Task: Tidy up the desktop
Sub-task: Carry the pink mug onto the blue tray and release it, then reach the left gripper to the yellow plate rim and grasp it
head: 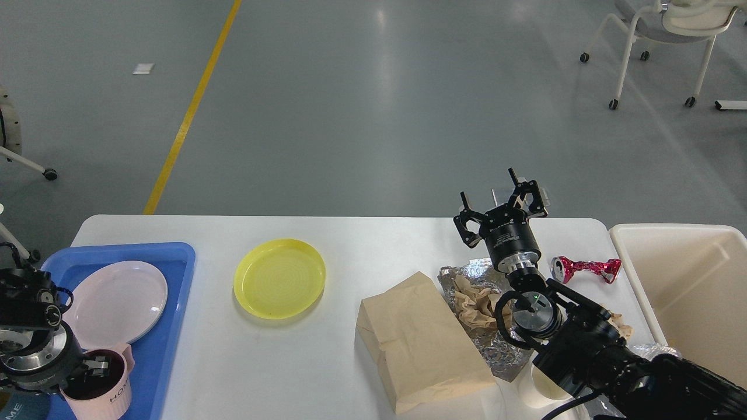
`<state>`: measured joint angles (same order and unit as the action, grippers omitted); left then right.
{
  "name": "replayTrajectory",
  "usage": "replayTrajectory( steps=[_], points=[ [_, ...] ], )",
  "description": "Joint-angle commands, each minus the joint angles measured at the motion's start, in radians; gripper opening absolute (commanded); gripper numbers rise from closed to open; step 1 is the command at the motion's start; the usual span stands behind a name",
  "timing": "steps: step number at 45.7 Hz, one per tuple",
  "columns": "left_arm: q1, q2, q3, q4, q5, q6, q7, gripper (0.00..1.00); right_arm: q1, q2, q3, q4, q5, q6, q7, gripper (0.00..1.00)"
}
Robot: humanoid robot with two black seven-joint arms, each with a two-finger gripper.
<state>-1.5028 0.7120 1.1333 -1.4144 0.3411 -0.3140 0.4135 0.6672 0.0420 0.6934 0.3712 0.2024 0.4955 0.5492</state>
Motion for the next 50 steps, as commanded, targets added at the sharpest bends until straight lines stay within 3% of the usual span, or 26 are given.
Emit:
replayTrajectory(
  steps=[1,7,10,16,17,22,32,37,43,50],
  points=[
    [0.006,0.000,0.000,0.002,-0.001,0.015,-0.002,0.01,0.000,-0.001,0.000,0.000,0.000,0.000,0.000,1.00],
    [0.009,-0.002,0.000,0.005,-0.001,0.013,-0.001,0.07,0.000,-0.001,0.000,0.000,0.000,0.000,0.000,1.00],
    [0.010,-0.002,0.002,0.008,-0.002,0.013,-0.001,0.18,0.000,-0.001,0.000,0.000,0.000,0.000,0.000,1.00],
    [0.010,-0.002,0.000,0.011,-0.004,0.013,-0.002,0.56,0.000,0.001,0.000,0.000,0.000,0.000,0.000,1.00],
    [0.010,0.000,0.000,0.011,-0.008,0.013,-0.002,0.68,0.000,-0.001,0.000,0.000,0.000,0.000,0.000,1.00],
    [0.009,0.001,0.002,0.022,-0.014,0.003,-0.001,0.96,0.000,-0.001,0.000,0.000,0.000,0.000,0.000,1.00],
    [-0.017,0.015,0.002,0.048,-0.016,0.001,0.001,0.97,0.000,0.001,0.000,0.000,0.000,0.000,0.000,1.00],
    [-0.105,0.036,0.005,0.048,-0.016,-0.020,0.013,0.97,0.000,-0.001,0.000,-0.001,0.000,0.000,0.000,1.00],
    [-0.249,0.082,-0.004,0.049,-0.016,-0.144,0.060,0.97,0.000,0.001,0.000,0.000,0.000,0.000,0.000,1.00],
    [-0.442,0.090,-0.007,0.057,-0.024,-0.304,0.060,0.97,0.000,-0.001,0.000,0.000,0.000,0.000,0.000,1.00]
  ],
)
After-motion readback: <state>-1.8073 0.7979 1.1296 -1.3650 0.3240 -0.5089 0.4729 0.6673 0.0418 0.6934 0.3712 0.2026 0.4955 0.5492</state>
